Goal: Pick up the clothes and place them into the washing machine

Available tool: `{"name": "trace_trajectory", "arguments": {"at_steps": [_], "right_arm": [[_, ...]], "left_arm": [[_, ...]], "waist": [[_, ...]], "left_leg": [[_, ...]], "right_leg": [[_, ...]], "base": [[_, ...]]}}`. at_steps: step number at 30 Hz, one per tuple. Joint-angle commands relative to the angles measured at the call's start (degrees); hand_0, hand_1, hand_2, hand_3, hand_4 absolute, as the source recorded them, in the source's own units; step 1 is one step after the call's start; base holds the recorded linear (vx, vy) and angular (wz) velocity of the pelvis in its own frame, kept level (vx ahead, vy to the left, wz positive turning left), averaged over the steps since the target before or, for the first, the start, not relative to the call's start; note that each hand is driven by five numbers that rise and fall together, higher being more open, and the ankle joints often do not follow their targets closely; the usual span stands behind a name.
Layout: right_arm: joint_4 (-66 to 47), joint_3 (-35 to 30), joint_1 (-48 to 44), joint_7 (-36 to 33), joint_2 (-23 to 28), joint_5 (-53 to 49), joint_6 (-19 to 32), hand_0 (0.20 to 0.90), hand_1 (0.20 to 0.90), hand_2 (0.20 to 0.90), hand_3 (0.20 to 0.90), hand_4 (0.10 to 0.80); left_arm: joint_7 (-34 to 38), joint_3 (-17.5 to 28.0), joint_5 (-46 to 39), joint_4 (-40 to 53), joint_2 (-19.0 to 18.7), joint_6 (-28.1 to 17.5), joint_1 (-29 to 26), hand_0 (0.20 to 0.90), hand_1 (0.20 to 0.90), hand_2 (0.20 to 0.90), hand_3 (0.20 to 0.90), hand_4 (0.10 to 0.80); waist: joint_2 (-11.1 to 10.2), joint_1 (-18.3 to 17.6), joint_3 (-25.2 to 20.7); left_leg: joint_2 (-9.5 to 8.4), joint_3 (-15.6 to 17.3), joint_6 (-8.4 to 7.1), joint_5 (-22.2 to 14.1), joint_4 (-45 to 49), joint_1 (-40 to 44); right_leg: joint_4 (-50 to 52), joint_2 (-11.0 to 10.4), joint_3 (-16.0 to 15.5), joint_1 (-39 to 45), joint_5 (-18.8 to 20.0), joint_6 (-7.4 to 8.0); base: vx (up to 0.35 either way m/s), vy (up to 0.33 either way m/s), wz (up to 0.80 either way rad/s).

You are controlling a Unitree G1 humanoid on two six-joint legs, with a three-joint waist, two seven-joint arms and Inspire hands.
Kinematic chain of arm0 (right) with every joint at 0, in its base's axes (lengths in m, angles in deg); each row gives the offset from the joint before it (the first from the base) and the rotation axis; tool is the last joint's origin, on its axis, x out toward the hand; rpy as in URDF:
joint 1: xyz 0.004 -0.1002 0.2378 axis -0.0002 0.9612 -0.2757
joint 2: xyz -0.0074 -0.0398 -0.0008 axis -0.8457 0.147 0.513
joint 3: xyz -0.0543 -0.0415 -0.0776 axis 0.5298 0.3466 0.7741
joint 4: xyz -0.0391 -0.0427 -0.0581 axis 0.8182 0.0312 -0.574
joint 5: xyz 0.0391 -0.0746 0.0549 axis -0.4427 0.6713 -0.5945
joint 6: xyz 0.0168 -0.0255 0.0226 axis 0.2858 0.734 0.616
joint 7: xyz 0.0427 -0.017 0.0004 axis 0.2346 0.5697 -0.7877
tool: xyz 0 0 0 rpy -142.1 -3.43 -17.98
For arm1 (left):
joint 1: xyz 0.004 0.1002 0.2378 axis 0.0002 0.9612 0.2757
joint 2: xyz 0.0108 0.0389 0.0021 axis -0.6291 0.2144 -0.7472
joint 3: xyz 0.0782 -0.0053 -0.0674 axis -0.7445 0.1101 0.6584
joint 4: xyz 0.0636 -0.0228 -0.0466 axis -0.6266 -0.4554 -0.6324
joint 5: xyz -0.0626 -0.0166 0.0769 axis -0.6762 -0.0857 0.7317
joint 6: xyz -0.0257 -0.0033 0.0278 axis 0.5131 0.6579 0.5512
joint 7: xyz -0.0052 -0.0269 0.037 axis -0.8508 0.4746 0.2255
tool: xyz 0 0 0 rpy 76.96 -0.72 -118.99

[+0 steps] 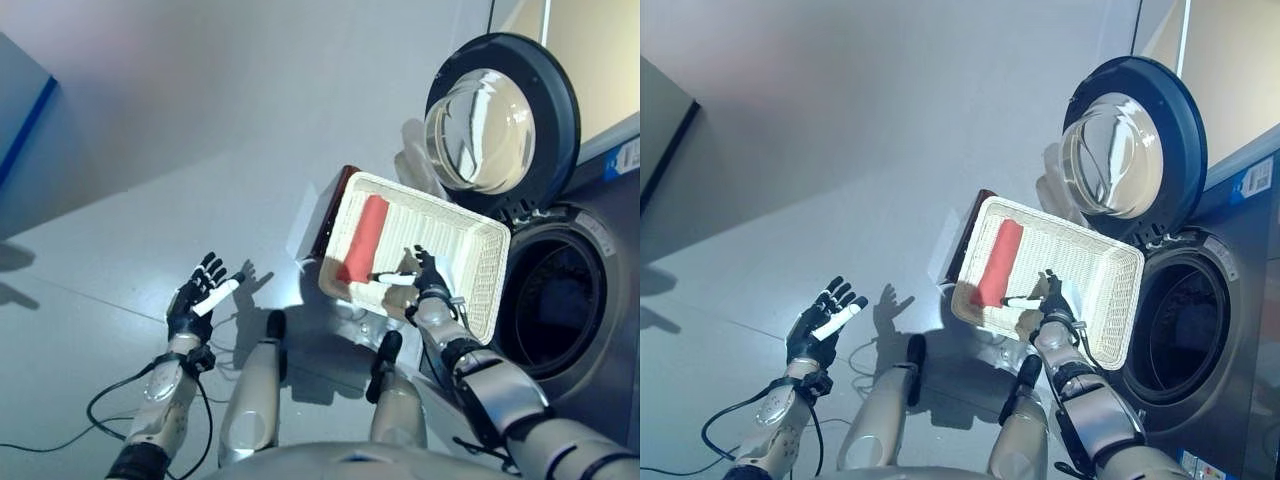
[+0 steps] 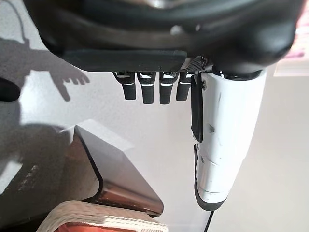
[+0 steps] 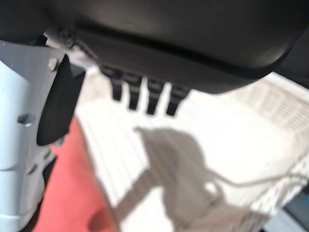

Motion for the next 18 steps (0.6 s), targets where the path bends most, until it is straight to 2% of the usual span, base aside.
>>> {"name": "trace_trajectory", "arguments": {"at_steps": [1,15,18], "right_arm": [[0.4,-1.6,-4.2,-3.0,-0.9,-2.8,0.7,0.900,0.900,0.900,0.900,0.800],[4.8,-4.2,-11.3,-4.3,-0.7,-4.7,-1.7,0.900,0.900,0.900,0.900,0.800],[7.2,-3.9,-11.5,-3.9,-0.8,-2.6,-3.9,0.900,0.900,0.900,0.900,0.800]], "left_arm": [[-0.4,2.7,0.6,8.7,-4.5,-3.2,2.4,0.900,0.900,0.900,0.900,0.800],[0.6,3.1,0.9,9.3,-5.9,-2.5,2.8,0.900,0.900,0.900,0.900,0.800],[0.6,2.6,1.2,9.7,-6.1,-2.2,2.5,0.900,0.900,0.900,0.900,0.800]], "waist": [[0.4,1.5,-1.4],[1.7,5.7,0.4],[2.0,6.5,0.4]], "left_leg": [[0.76,-1.6,-4.18,2.8,1.6,-4.5],[-0.80,-3.1,-2.57,-0.5,11.6,-13.7],[-1.43,-3.6,-2.20,-1.2,13.3,-15.4]], "right_leg": [[5.3,-3.4,2.7,-0.5,-0.3,2.06],[15.7,-4.2,2.7,-8.4,-4.6,1.36],[17.6,-4.5,2.6,-9.8,-5.6,1.12]], "base": [[-0.031,0.035,-0.02],[-0.022,0.018,0.08],[-0.012,0.001,0.04]]}}
